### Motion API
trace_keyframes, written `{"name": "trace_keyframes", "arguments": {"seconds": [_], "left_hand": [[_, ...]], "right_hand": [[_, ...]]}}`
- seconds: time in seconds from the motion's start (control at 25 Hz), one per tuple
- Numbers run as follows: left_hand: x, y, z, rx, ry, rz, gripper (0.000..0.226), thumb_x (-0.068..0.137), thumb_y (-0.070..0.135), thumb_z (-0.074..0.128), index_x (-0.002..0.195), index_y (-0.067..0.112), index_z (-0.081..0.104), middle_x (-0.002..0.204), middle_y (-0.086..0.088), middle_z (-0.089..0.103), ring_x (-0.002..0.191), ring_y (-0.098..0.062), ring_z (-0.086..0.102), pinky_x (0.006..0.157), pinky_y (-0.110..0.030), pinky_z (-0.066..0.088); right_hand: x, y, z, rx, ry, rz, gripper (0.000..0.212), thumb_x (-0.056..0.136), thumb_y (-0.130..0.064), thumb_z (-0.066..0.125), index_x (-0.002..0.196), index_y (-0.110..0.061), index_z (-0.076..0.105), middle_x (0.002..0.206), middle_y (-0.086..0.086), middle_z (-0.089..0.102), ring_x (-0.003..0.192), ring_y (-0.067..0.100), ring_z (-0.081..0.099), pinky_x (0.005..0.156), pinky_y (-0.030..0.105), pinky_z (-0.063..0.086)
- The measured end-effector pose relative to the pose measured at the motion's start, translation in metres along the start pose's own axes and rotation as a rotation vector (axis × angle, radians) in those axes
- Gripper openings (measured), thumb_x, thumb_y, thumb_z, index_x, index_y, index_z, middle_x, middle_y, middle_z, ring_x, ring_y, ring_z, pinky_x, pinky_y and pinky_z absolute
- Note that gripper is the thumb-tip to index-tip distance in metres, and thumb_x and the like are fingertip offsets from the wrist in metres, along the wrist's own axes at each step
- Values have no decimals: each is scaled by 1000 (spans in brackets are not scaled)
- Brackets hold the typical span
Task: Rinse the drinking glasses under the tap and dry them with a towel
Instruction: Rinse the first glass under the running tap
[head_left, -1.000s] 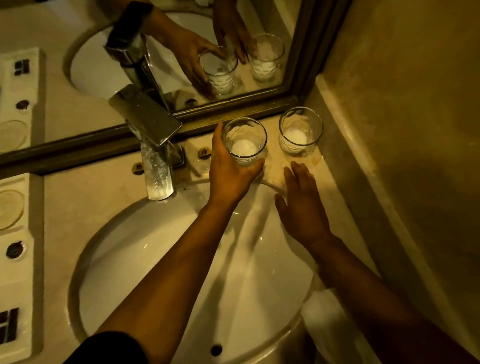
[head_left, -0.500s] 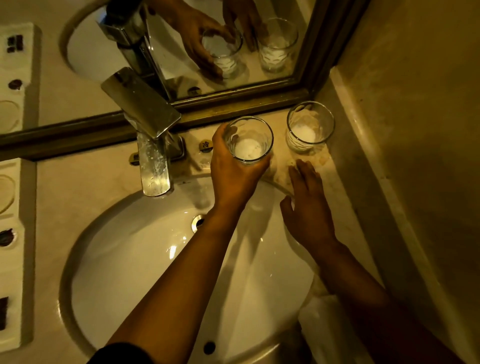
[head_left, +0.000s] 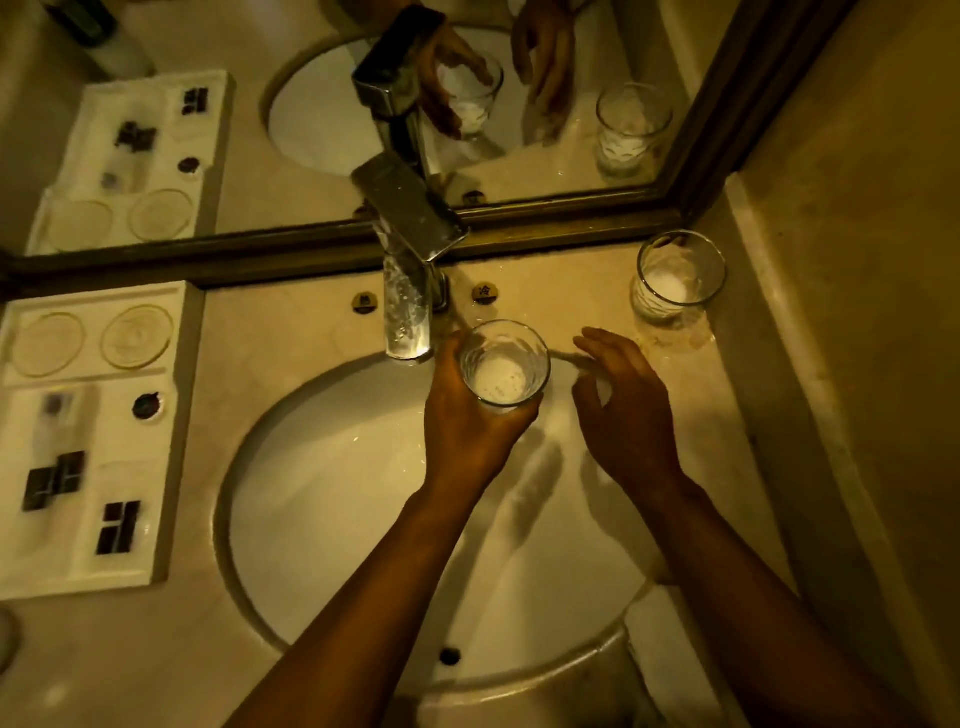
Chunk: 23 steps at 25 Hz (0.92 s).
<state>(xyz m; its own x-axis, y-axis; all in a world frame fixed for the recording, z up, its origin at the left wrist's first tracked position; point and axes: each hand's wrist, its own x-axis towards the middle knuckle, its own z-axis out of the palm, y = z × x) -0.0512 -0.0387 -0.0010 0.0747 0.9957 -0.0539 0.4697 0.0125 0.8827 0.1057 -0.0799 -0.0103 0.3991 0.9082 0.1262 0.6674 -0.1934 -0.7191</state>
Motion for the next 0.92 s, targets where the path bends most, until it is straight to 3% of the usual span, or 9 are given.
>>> {"name": "trace_keyframes", "arguments": {"seconds": [0.08,0.2,0.24,0.36,0.44,0.52,0.6,0.72,0.92], "left_hand": [[-3,-15,-10,-20,26,-84,84,62,33,94,129,35,43,120,14,61,108,-7,61,85,-4,42],[-4,-34,-27,-59,48,-158,95,59,40,94,138,32,41,131,8,61,109,-19,69,90,-33,59],[-4,-36,-32,-69,44,-167,97,60,38,94,141,31,40,133,7,60,106,-13,70,86,-31,60],[-1,-45,-49,-85,27,-170,89,68,16,92,142,20,43,128,8,56,83,20,62,59,-1,47],[2,-53,-59,-71,29,-148,88,64,22,94,138,26,46,127,11,59,100,7,64,69,-4,50],[6,-59,-67,-48,34,-127,90,61,30,95,136,30,47,129,12,62,116,-11,62,92,-25,55],[9,-62,-71,-48,34,-123,94,60,32,95,140,29,45,134,8,62,120,-15,60,101,-36,52],[11,-60,-75,-42,21,-113,98,62,33,95,145,26,42,139,5,60,124,-16,58,103,-34,50],[20,-58,-79,-74,-13,-92,93,62,31,95,140,29,44,133,7,61,120,-16,59,99,-31,52]], "right_hand": [[11,-32,1,110,-4,-79,34,94,-12,56,129,-13,60,132,3,59,120,11,54,103,23,45],[29,-82,6,193,-49,-120,45,97,-33,56,140,-19,48,136,0,54,120,9,53,97,32,50],[36,-96,7,192,-59,-128,53,96,-39,57,144,-21,43,139,1,51,122,11,52,96,31,51],[57,-128,9,87,-73,-227,70,90,-45,63,150,-23,34,142,5,47,125,15,50,93,26,49],[70,-142,12,-27,-78,-284,70,90,-42,65,150,-22,35,137,7,48,119,17,53,92,27,51],[78,-150,18,-113,-82,-283,65,93,-39,63,150,-22,37,129,9,49,109,18,57,89,32,55],[84,-154,21,-172,-104,-266,62,95,-37,60,150,-24,35,124,9,48,100,20,59,80,37,58],[89,-158,20,-164,-137,-224,60,96,-39,58,150,-29,34,119,8,46,95,19,58,72,37,60],[110,-181,16,-166,-158,-234,45,96,-43,55,138,-31,48,119,6,46,98,14,51,82,26,49]]}}
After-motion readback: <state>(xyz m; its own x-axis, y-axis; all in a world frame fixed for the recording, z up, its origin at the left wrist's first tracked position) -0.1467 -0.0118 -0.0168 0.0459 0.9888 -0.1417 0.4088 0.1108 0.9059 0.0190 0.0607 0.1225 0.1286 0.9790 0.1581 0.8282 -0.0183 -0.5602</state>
